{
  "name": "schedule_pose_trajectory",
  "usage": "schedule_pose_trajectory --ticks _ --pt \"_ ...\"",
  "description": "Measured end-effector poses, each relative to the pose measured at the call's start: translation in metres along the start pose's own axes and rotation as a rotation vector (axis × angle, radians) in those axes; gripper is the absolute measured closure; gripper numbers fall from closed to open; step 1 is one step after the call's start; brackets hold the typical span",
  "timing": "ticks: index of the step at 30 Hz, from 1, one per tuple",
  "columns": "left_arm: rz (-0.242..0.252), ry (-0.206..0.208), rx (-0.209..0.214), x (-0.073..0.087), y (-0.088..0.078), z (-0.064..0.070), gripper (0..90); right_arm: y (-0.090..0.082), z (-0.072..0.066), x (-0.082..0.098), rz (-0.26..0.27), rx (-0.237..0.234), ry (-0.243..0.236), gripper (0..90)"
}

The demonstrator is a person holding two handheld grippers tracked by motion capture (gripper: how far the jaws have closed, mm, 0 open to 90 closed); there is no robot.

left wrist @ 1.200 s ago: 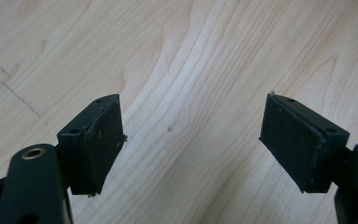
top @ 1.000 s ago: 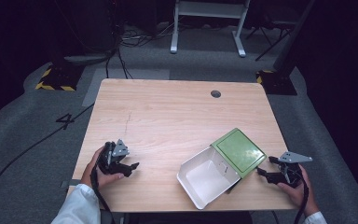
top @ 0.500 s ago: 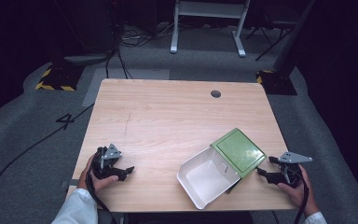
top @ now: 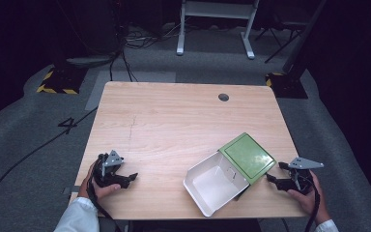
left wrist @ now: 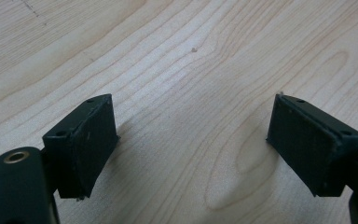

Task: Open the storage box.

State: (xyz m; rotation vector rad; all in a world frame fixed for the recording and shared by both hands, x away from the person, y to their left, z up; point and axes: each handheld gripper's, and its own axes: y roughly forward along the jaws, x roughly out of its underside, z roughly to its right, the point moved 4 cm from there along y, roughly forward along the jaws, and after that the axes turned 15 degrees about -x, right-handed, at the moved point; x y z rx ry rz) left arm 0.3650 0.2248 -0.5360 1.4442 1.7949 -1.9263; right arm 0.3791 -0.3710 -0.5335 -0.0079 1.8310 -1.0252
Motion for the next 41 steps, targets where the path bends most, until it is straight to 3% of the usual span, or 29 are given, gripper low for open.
schedule_pose_trajectory --ticks 41 --pt "-0.001 0.005 -0.008 -0.0013 0.0014 -0.0018 15.5 0.0007 -0.0002 -0.0005 -0.001 -0.008 -0.009 19.9"
